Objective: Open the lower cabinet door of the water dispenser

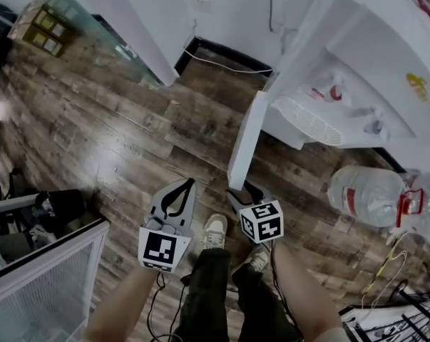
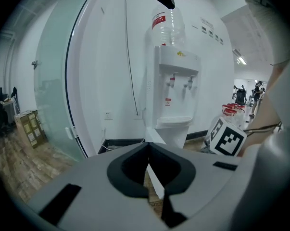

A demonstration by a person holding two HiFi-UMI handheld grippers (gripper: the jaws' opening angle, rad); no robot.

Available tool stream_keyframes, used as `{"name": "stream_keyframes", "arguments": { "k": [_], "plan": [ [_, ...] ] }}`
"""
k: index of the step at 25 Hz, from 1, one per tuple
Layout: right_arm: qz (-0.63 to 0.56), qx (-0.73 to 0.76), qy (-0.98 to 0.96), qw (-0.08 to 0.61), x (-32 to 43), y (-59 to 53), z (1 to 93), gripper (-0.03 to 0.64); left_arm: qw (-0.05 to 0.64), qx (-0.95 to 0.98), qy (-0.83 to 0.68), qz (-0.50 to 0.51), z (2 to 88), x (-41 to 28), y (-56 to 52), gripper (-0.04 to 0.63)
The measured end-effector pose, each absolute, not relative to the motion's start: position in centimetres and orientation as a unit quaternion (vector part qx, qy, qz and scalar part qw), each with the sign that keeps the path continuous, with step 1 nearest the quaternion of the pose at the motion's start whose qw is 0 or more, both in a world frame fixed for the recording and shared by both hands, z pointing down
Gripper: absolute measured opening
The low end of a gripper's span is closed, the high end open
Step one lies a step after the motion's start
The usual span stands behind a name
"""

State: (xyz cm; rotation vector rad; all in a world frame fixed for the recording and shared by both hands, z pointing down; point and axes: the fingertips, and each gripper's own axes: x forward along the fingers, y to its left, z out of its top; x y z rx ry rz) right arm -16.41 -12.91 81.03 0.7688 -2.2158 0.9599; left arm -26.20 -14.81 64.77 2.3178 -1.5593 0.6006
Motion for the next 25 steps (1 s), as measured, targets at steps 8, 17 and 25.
{"name": "stream_keyframes", "arguments": {
  "k": [8, 17, 25],
  "plan": [
    [0.343, 0.257, -0.85, 0.307, -21.5, -13.4, 80.5, 0.261, 0.146, 0.795, -0.55, 0.208, 64.1, -28.3, -15.1, 0.005],
    [0.369, 0.29, -0.831, 0.297, -18.1, -13.5, 77.9, 0.224, 0.147, 0.801, -0.537, 0.219, 62.6, -27.8, -15.7, 0.005],
    [0.364, 0.377, -0.815, 0.246, -11.1, -15.3, 68.5, 0.136, 0.14, 0.811, -0.526, 0.216, 56.3, -26.1, -17.2, 0.005]
  ]
}}
